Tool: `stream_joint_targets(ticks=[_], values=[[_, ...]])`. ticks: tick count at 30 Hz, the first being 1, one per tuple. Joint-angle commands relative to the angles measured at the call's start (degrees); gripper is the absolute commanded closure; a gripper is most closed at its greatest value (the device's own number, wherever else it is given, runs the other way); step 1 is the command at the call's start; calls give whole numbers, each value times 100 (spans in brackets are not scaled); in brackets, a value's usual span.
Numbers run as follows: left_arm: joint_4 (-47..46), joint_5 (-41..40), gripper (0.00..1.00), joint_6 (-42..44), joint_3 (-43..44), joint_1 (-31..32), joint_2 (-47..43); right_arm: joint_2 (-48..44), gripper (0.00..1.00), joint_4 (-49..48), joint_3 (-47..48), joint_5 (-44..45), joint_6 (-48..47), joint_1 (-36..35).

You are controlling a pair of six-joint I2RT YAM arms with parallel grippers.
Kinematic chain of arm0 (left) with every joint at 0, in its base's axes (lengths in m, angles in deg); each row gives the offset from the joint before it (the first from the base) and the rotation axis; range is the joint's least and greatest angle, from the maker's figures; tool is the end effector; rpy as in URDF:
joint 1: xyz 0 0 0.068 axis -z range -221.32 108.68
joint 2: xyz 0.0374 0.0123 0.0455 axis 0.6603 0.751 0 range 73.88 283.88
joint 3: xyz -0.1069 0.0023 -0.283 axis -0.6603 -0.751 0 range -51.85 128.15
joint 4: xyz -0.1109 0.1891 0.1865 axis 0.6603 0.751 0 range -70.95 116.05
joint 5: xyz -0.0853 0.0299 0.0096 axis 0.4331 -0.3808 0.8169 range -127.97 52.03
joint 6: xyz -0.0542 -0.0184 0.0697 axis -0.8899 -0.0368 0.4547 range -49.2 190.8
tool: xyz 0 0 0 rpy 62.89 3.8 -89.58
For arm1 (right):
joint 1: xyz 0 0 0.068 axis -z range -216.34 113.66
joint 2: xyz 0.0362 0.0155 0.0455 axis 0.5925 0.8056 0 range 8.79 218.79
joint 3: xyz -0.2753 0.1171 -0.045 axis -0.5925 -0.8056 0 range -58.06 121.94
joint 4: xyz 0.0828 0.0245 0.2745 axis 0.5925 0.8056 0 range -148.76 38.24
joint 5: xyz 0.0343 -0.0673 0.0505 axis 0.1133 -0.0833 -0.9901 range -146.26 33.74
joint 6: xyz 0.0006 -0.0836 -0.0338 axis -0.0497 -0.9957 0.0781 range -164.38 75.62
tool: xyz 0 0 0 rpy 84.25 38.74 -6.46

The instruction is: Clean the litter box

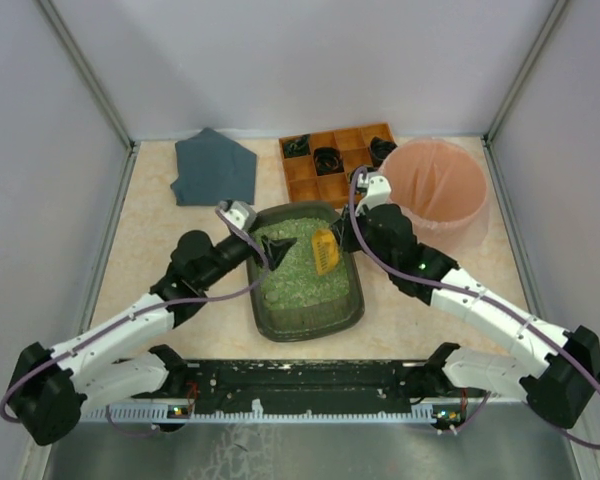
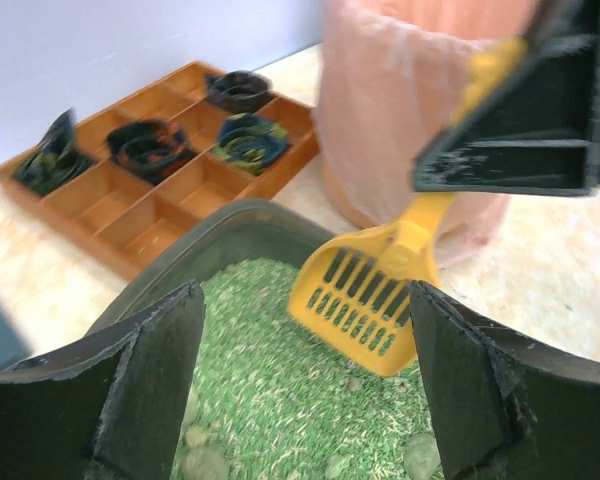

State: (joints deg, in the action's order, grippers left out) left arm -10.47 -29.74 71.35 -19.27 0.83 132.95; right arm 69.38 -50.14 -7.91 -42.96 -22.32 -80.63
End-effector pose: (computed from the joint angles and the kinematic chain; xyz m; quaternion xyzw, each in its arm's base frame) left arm 0.2096 -0.2053 0.3064 0.2984 0.6203 -0.3031 0.6590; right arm 0.2266 0.1953 0.3299 -0.0901 0.8067 0.2365 0.5340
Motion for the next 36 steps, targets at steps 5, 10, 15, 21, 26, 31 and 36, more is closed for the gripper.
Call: stream_joint_targets(ticks=[5, 10, 15, 21, 26, 31, 36], values=[[2972, 39, 11, -1971, 531, -1812, -547, 699, 100, -24, 1104, 90, -858, -36], [3703, 404, 11, -1697, 825, -2340, -383, 1767, 100, 810, 2252, 121, -1363, -42], [4059, 829, 19, -1460, 1006, -2361, -147, 2259, 100, 467, 2313, -46, -2494, -88], [4235, 793, 24, -1357, 848, -2361, -415, 2495, 100, -264, 2073, -510, -3321, -126], [4463, 780, 26, -1344, 674, -2361, -662, 2479, 100, -1521, 1336, -618, -4033, -391], [4600, 720, 26, -1338, 511, -2361, -914, 2783, 100, -2186, 1194, -991, -4407, -408], [4698, 649, 26, -1317, 444, -2362, -1004, 3066, 100, -2583, 1236, -993, -4430, -418]])
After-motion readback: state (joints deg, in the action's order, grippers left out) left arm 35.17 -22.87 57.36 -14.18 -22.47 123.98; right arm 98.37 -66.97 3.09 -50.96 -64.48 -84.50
